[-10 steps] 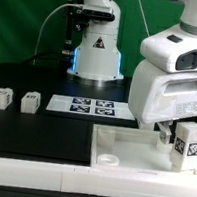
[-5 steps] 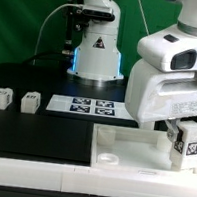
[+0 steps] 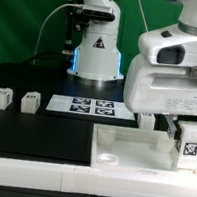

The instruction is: Assemble one leg

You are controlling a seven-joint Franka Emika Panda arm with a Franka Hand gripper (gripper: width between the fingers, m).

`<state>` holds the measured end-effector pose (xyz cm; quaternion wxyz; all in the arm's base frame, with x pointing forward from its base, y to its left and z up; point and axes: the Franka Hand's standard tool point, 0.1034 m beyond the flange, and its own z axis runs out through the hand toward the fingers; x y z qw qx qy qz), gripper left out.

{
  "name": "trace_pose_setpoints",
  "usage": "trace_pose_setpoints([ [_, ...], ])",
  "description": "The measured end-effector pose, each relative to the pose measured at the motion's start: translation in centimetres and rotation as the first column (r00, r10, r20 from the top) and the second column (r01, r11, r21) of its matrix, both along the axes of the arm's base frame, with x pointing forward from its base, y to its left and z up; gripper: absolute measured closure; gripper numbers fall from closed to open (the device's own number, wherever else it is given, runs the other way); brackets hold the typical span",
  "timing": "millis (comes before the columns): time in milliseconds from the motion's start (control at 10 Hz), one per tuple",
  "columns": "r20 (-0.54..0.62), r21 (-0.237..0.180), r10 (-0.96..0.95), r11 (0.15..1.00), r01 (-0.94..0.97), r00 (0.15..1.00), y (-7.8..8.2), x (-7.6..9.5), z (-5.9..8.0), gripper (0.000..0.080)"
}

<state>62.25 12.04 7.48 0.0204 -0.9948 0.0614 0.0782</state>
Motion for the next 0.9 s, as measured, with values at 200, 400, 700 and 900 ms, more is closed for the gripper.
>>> trace_pose_setpoints([
  [200, -0.008, -0.033, -0.219, 0.975, 0.219, 0.976, 0.17, -0.03, 0.0, 0.0503],
  [400, -0.009, -0.065, -0.402, 0.914, 0.401, 0.916, 0.44, -0.09, -0.02, 0.0503],
  [700, 0.0, -0.11, -0.637, 0.766, 0.633, 0.771, 0.87, -0.21, -0.08, 0.0503],
  [900, 0.006, -0.131, -0.754, 0.65, 0.748, 0.657, 1.03, -0.24, -0.08, 0.0503],
])
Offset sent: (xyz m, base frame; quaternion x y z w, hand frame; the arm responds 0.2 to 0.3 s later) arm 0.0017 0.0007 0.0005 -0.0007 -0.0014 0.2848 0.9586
